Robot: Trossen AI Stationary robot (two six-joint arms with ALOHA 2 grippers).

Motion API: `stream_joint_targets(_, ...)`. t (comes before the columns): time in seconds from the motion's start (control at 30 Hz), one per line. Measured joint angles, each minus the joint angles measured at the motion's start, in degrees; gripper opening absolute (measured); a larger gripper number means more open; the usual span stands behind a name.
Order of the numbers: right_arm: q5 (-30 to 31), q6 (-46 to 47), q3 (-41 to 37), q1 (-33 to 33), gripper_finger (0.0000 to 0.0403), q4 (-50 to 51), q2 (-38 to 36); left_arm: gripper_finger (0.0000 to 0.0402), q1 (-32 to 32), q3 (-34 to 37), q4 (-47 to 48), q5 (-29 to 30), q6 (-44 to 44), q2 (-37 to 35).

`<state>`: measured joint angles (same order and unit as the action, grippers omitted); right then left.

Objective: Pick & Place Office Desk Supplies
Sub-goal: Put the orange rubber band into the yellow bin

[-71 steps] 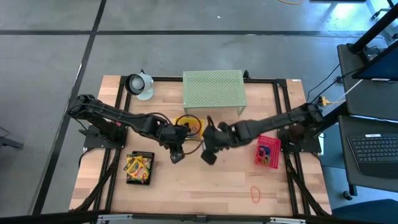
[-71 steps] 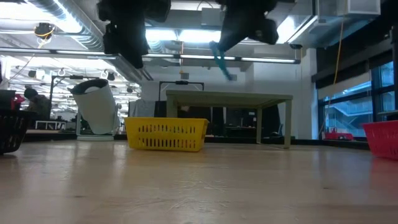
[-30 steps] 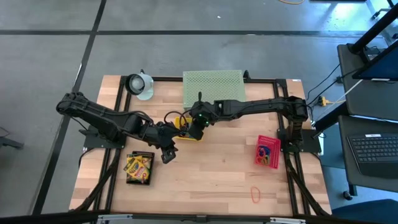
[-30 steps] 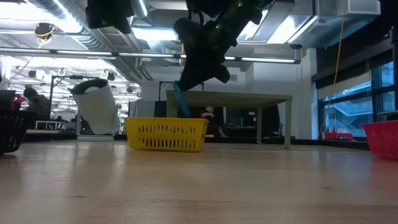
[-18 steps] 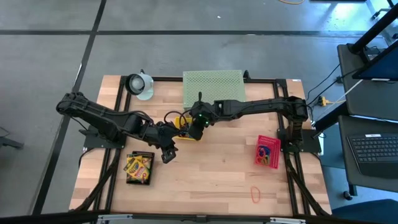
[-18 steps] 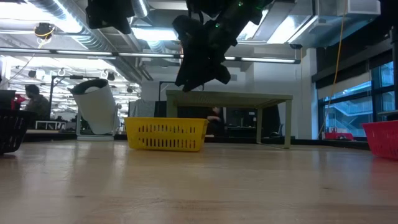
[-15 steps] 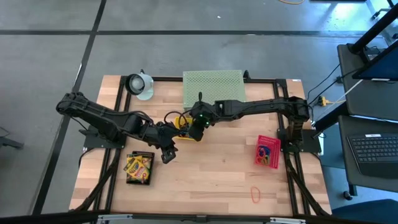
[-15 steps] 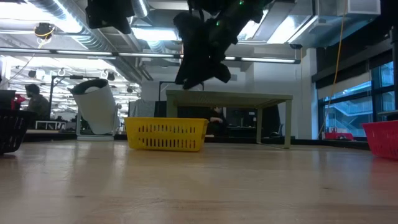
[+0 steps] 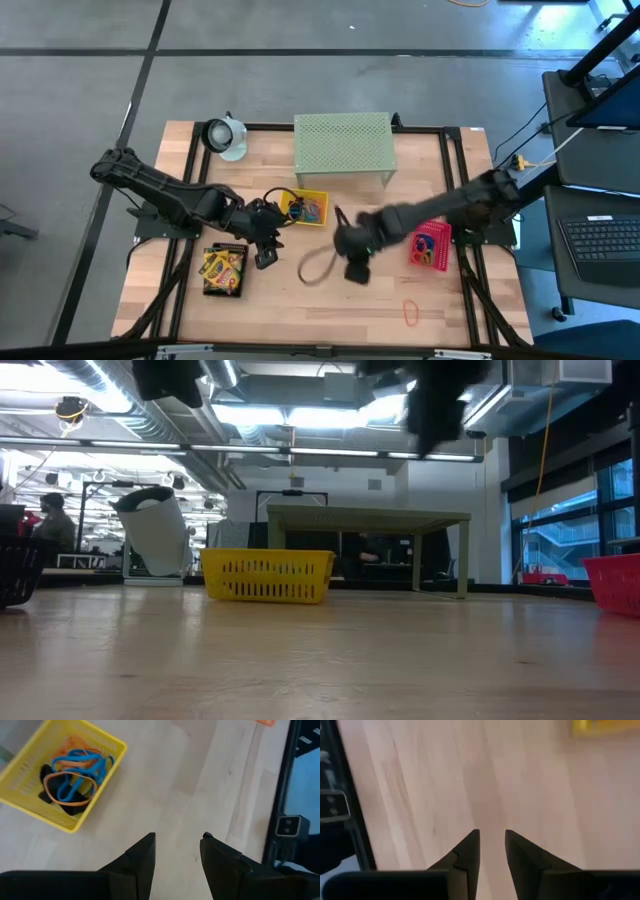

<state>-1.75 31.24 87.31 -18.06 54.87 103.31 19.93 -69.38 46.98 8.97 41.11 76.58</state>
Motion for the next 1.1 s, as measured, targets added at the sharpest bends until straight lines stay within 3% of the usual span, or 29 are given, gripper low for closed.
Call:
stream_joint_targets(0.23, 7.9, 24.8, 0.0, -14.5, 0.01, 8.6, -0.1, 0.0148, 1.1, 0.0, -2.4, 3.6, -0.5, 0.0)
stream_joint_targets(0.4, 15.4, 43.6, 0.0, -23.0, 0.0122, 14.6, -0.1, 0.0148, 2.6, 0.0, -14.0, 4.1, -10.4, 0.0)
stream_joint_targets(0.57, 14.8, 62.2, -3.9, -29.6, 0.0144, 14.1, 0.0, 0.0148, 3.2, 0.0, -22.9, 2.8, -18.5, 0.0)
stream_joint_targets(0.67, 12.8, 71.0, -8.6, -33.6, 0.0151, 7.9, 0.0, 0.0148, 3.2, 0.0, -23.4, 2.6, -19.7, 0.0)
stream_joint_targets(0.77, 11.3, 78.6, -12.8, -37.1, 0.0152, 1.2, 0.1, 0.0148, 2.8, 0.0, -23.2, 1.9, -19.5, 0.5)
stream_joint_targets(0.87, 11.2, 84.2, -14.6, -39.7, 0.015, 1.0, 0.0, 0.0148, 2.7, 0.0, -23.2, 0.3, -19.2, 1.0)
stream_joint_targets(1.1, 11.3, 86.9, -19.6, -42.3, 0.0137, -2.6, 0.0, 0.0148, 2.7, 0.0, -23.3, -0.2, -17.7, 2.9)
